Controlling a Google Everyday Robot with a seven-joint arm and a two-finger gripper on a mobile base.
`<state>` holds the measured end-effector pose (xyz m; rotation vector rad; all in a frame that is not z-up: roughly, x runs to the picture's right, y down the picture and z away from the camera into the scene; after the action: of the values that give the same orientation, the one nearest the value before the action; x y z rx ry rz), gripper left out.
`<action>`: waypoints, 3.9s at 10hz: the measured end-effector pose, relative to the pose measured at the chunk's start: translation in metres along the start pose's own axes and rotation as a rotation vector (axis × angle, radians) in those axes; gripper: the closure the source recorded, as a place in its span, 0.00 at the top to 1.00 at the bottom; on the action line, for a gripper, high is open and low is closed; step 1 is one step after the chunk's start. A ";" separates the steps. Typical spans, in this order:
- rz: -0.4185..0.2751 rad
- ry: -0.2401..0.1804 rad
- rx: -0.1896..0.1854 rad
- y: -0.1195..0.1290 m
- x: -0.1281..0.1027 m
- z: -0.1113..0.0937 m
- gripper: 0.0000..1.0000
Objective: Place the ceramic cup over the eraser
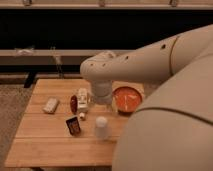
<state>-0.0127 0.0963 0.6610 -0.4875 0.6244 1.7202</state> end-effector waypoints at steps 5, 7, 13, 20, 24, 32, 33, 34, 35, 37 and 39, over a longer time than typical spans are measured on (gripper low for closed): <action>0.000 0.000 0.000 0.000 0.000 0.000 0.80; 0.000 0.000 0.000 0.000 0.000 0.000 0.80; 0.000 0.000 0.000 0.000 0.000 0.000 0.80; -0.020 0.028 -0.022 0.006 0.000 0.067 0.80; 0.013 0.060 -0.023 0.000 0.001 0.091 0.80; 0.012 0.128 -0.019 0.006 0.007 0.127 0.80; 0.013 0.127 -0.018 0.006 0.005 0.130 0.75; 0.013 0.132 -0.013 0.006 0.006 0.132 0.66; 0.013 0.138 -0.007 0.007 0.006 0.134 0.56; 0.018 0.150 0.005 0.006 0.006 0.136 0.36; 0.021 0.159 0.019 0.004 0.006 0.136 0.15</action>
<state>-0.0174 0.1868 0.7627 -0.6102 0.7606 1.7047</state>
